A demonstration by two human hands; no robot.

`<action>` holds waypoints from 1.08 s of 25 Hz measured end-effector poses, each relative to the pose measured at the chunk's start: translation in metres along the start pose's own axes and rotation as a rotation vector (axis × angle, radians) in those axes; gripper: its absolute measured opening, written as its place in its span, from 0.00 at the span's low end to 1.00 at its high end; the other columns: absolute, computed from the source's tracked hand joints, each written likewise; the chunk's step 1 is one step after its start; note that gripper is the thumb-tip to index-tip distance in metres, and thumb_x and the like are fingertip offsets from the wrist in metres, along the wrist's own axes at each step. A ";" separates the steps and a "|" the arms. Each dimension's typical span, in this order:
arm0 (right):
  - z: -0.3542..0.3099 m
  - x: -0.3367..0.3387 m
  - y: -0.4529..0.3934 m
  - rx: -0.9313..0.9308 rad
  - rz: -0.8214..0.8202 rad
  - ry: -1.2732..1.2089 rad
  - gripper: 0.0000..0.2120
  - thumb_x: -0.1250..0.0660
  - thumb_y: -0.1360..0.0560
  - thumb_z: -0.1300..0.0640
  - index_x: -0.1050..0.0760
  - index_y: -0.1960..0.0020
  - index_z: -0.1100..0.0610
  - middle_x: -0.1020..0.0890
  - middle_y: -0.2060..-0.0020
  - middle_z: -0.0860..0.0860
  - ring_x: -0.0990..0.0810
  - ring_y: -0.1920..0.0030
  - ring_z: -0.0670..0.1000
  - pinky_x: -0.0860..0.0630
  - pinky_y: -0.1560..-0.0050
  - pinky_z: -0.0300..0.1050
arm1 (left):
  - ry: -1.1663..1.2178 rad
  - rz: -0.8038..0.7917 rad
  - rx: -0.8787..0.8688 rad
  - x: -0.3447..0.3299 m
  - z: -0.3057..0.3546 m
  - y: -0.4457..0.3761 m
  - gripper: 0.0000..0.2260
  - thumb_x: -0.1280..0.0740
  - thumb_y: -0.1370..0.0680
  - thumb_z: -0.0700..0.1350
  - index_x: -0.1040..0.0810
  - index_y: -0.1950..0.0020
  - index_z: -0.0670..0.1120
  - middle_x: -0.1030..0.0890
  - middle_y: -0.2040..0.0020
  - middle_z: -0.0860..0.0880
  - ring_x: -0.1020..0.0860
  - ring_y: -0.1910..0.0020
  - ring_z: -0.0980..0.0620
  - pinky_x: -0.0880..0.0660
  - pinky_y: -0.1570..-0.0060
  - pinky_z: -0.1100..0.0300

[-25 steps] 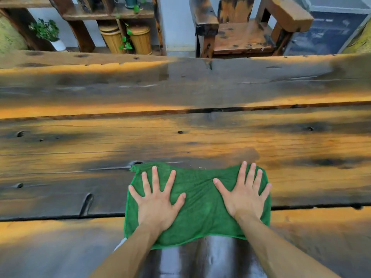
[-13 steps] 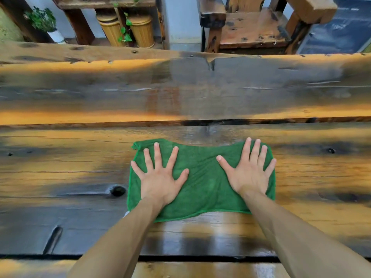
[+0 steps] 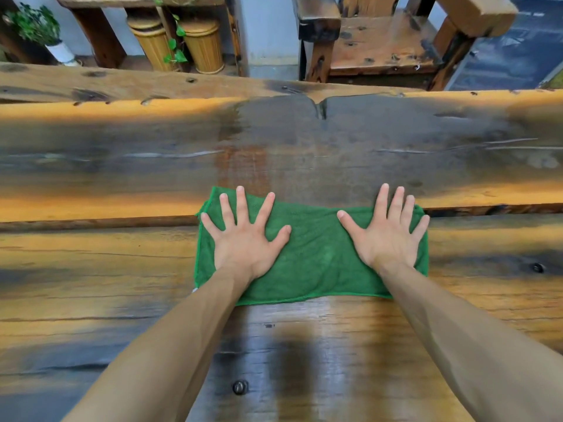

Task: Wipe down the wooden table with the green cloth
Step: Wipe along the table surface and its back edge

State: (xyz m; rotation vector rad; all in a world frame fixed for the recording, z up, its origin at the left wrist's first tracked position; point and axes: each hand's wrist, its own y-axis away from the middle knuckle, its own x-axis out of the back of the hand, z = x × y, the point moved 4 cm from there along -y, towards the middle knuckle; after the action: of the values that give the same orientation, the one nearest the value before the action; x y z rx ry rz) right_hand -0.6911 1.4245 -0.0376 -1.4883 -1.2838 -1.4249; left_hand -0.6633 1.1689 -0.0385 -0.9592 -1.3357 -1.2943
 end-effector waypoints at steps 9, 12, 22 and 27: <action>-0.022 0.008 -0.099 0.016 0.046 -0.025 0.46 0.57 0.28 0.21 0.62 0.19 0.45 0.57 0.19 0.51 0.60 0.20 0.55 0.61 0.24 0.65 | 0.010 -0.026 -0.015 0.018 0.013 -0.117 0.32 0.61 0.25 0.76 0.61 0.22 0.71 0.66 0.18 0.48 0.67 0.20 0.38 0.64 0.29 0.26; -0.033 0.012 -0.153 0.017 0.025 -0.019 0.44 0.56 0.27 0.23 0.61 0.19 0.44 0.57 0.18 0.50 0.60 0.20 0.56 0.60 0.24 0.67 | 0.008 0.000 -0.001 0.026 0.019 -0.157 0.32 0.61 0.24 0.76 0.61 0.21 0.70 0.66 0.18 0.47 0.66 0.20 0.37 0.64 0.30 0.25; -0.068 0.027 -0.305 0.040 0.021 0.032 0.40 0.57 0.25 0.25 0.56 0.18 0.43 0.53 0.18 0.50 0.57 0.19 0.58 0.59 0.24 0.69 | 0.037 0.018 0.024 0.052 0.047 -0.301 0.33 0.57 0.25 0.77 0.53 0.20 0.69 0.60 0.16 0.47 0.63 0.19 0.37 0.65 0.30 0.24; -0.079 0.031 -0.350 0.062 0.063 -0.016 0.39 0.58 0.24 0.26 0.54 0.19 0.43 0.52 0.18 0.52 0.57 0.20 0.59 0.59 0.24 0.69 | 0.033 0.058 0.053 0.060 0.059 -0.350 0.35 0.58 0.26 0.77 0.48 0.20 0.67 0.50 0.16 0.45 0.55 0.19 0.36 0.64 0.31 0.23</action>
State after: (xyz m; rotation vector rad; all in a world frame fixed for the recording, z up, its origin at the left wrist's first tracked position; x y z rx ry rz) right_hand -1.0506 1.4481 -0.0452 -1.4887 -1.2686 -1.3233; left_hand -1.0230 1.1827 -0.0438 -0.9294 -1.3014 -1.2197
